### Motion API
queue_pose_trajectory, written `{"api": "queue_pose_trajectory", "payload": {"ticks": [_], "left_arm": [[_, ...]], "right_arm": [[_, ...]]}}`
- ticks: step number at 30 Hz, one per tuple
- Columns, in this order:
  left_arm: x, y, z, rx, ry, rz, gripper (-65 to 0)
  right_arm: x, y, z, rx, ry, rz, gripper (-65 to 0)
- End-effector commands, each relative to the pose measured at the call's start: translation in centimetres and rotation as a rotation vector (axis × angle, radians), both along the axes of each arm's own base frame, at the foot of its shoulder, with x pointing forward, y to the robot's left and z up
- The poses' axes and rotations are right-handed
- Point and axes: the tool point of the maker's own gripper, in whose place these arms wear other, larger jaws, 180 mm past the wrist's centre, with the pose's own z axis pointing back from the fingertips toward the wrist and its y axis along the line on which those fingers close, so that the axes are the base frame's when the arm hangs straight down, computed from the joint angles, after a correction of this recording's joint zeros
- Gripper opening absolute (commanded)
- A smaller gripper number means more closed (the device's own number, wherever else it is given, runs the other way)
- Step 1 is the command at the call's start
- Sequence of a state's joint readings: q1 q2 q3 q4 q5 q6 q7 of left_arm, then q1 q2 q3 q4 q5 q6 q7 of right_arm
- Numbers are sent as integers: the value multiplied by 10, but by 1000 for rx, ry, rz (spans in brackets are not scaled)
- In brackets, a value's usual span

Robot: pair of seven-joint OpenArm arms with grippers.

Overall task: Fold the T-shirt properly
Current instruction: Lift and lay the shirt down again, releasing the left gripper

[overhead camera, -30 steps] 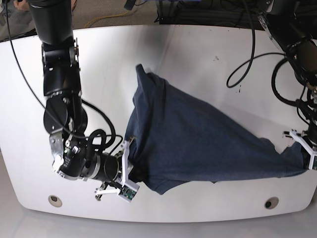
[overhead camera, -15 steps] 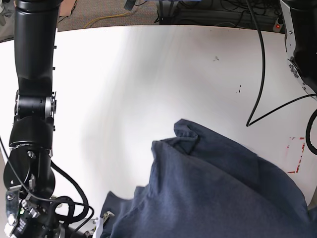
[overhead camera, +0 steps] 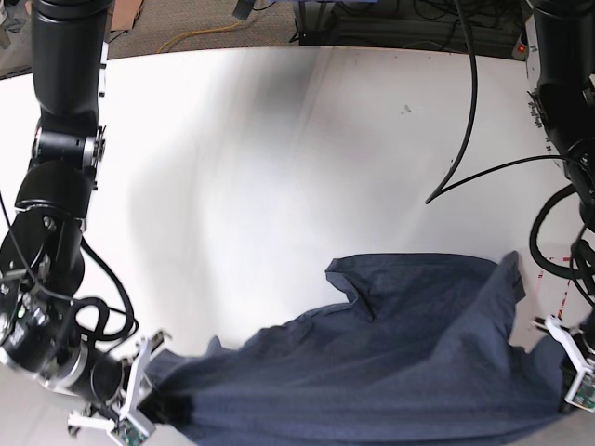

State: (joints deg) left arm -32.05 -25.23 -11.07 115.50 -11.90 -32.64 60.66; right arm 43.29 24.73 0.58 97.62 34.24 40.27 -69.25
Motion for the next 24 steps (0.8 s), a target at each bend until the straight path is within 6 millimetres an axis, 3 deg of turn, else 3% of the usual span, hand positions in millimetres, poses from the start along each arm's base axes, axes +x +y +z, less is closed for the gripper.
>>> {"api": "queue_pose_trajectory", "payload": {"ticks": [1,6,12,15,21,23,24], "left_arm": [[-4,0,-25,8,69,5,-650],[-22,-29,-117,-83,276,-52,-650],[-69,-62,-213,-153,522,-105,-650],[-96,-72,-249,-186,624,-111,-650],[-143,-73,-297,-205,784,-93,-644],[-152,-72,-305,-203,812,-89,-597],[-159,-72,-310,-205,832,-87,-536]], "right_arm": [[-11,-16,-3,-8,-25,-44,-650],[-45,-35,-71,28,107,-102,-650],[-83,-55,-137,127,240,-181,-650],[-101,-57,-163,135,303,-193,-650],[-128,-52,-196,150,389,-193,-650],[-134,-48,-203,166,405,-190,-650],[-136,-46,-207,170,412,-190,-650]]}}
